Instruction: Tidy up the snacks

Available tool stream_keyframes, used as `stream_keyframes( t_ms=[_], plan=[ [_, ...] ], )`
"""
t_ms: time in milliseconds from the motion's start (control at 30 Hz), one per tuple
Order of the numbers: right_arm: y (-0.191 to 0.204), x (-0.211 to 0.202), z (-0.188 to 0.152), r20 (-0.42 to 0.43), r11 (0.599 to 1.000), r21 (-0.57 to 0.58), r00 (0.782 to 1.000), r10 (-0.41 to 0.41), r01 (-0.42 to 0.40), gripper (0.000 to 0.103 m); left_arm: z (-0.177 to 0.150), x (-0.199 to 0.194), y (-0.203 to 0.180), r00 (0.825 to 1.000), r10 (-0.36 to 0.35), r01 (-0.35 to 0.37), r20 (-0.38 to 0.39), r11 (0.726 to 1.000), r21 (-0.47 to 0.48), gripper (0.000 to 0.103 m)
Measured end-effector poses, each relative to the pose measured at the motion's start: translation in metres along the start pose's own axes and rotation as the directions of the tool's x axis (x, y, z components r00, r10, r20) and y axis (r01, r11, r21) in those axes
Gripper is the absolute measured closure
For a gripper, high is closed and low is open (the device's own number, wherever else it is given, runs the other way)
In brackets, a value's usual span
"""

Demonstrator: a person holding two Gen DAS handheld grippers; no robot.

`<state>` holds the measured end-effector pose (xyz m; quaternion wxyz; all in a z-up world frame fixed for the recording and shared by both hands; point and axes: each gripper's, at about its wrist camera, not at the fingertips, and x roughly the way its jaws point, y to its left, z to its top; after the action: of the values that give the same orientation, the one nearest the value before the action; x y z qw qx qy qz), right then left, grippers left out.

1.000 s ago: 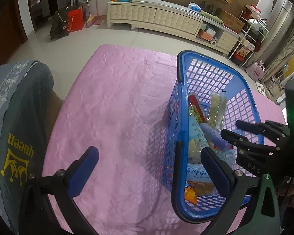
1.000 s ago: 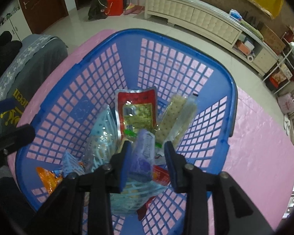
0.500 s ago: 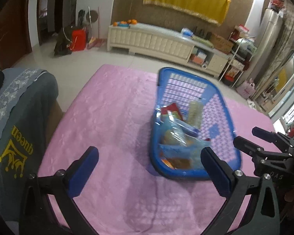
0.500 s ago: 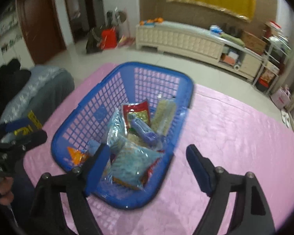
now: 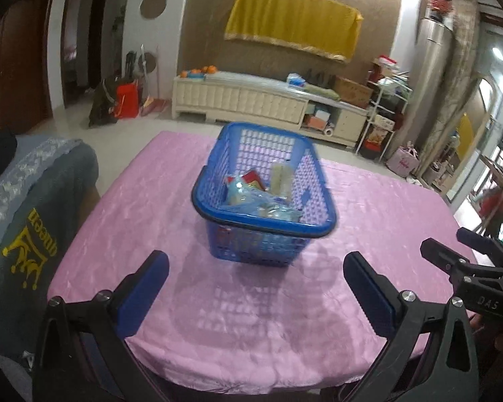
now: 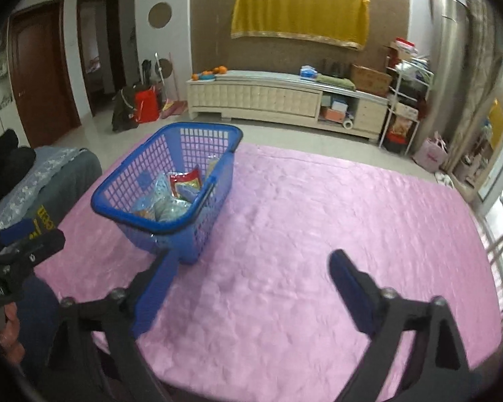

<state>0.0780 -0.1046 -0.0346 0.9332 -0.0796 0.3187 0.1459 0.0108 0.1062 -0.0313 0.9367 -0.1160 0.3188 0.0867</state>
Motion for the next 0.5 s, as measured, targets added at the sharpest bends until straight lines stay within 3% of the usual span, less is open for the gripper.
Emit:
stream_keyframes(
  t_ms=[167, 367, 500],
  plan=[
    [-0.005, -0.035, -0.017, 0.054, 1.0, 0.031, 0.999, -0.005, 0.003, 0.0, -0.012, -0.029, -0.023, 0.998, 0.002, -0.007, 0.057, 0.995, 0.097, 0.0],
    [0.001, -0.073, -0.033, 0.148, 0.999, 0.0, 0.988, -0.05, 0.05, 0.0, -0.024, -0.057, -0.041, 0.996, -0.034, 0.022, 0.088, 0.99, 0.139, 0.0],
    [0.001, -0.092, -0.041, 0.177, 0.999, 0.006, 0.983, -0.038, 0.037, 0.0, -0.031, -0.075, -0.049, 0.991, -0.064, 0.046, 0.113, 0.987, 0.154, 0.0]
  ],
)
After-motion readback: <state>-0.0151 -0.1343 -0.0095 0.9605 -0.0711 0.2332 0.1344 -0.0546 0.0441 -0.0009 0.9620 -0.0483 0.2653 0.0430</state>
